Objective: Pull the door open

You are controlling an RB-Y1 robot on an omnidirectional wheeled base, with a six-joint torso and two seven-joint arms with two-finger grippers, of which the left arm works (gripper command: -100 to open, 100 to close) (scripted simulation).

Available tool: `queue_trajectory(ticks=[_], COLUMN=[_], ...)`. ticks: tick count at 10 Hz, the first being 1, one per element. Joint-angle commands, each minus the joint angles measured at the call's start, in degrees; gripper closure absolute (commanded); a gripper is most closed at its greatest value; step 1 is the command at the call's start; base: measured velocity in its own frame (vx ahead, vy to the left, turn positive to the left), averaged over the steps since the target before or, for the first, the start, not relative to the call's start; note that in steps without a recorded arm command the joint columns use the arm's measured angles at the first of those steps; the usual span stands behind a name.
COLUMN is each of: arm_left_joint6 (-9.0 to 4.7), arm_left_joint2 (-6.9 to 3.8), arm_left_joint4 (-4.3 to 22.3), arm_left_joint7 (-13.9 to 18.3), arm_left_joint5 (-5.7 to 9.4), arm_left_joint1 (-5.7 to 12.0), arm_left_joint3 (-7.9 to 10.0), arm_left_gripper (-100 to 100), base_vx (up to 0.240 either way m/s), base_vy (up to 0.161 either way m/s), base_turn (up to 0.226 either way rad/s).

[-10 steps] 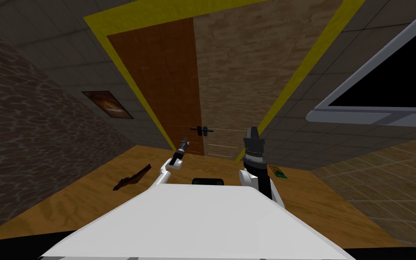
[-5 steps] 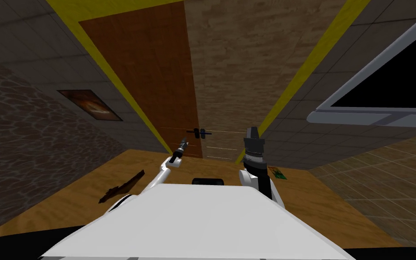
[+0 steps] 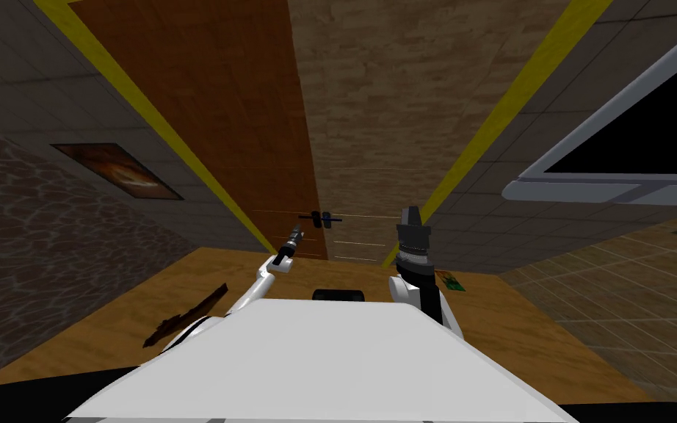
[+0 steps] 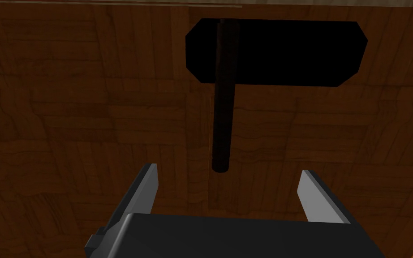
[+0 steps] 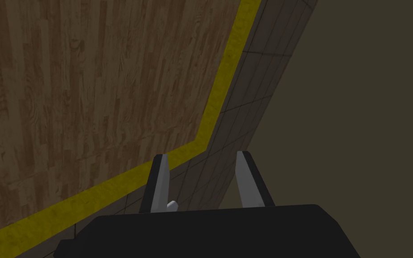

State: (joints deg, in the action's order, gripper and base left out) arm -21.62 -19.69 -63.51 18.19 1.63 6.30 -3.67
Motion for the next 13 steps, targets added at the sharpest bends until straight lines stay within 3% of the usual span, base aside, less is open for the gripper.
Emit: queue_trajectory(ticks=[1, 2, 3, 5, 6, 9, 11, 12, 13], arm_left_joint6=[-0.97, -0.97, -1.38, -1.71, -2.24, -3.51, -4.23, -3.83, -3.83], arm_left_joint2=[-0.61, -0.61, -1.79, -2.65, -3.92, -5.96, -5.74, -5.93, -5.93], arm_left_joint4=[2.9, 2.9, 4.2, 5.1, 6.6, 9.4, 10.1, 9.7, 9.7], arm_left_joint7=[0.2, 0.2, 0.4, 0.6, 0.9, 1.5, 1.7, 1.7, 1.7], arm_left_joint5=[0.31, 0.31, 0.83, 1.23, 1.83, 2.97, 3.19, 3.14, 3.14], arm_left_joint1=[1.17, 1.17, 0.83, 0.61, 0.31, 0.14, 0.79, 0.47, 0.47], arm_left_joint3=[0.86, 0.86, 2.42, 3.58, 5.32, 8.37, 8.60, 8.56, 8.56], arm_left_gripper=[-100, -100, -100, -100, -100, -100, -100, -100, 100], base_vx=[0.036, 0.018, 0.027, 0.051, 0.078, 0.144, 0.172, 0.079, -0.009], base_vy=[-0.012, -0.003, -0.013, -0.010, 0.007, 0.017, 0.015, 0.001, 0.002], base_turn=[-0.096, -0.001, -0.102, -0.127, -0.207, -0.245, -0.258, -0.054, 0.051])
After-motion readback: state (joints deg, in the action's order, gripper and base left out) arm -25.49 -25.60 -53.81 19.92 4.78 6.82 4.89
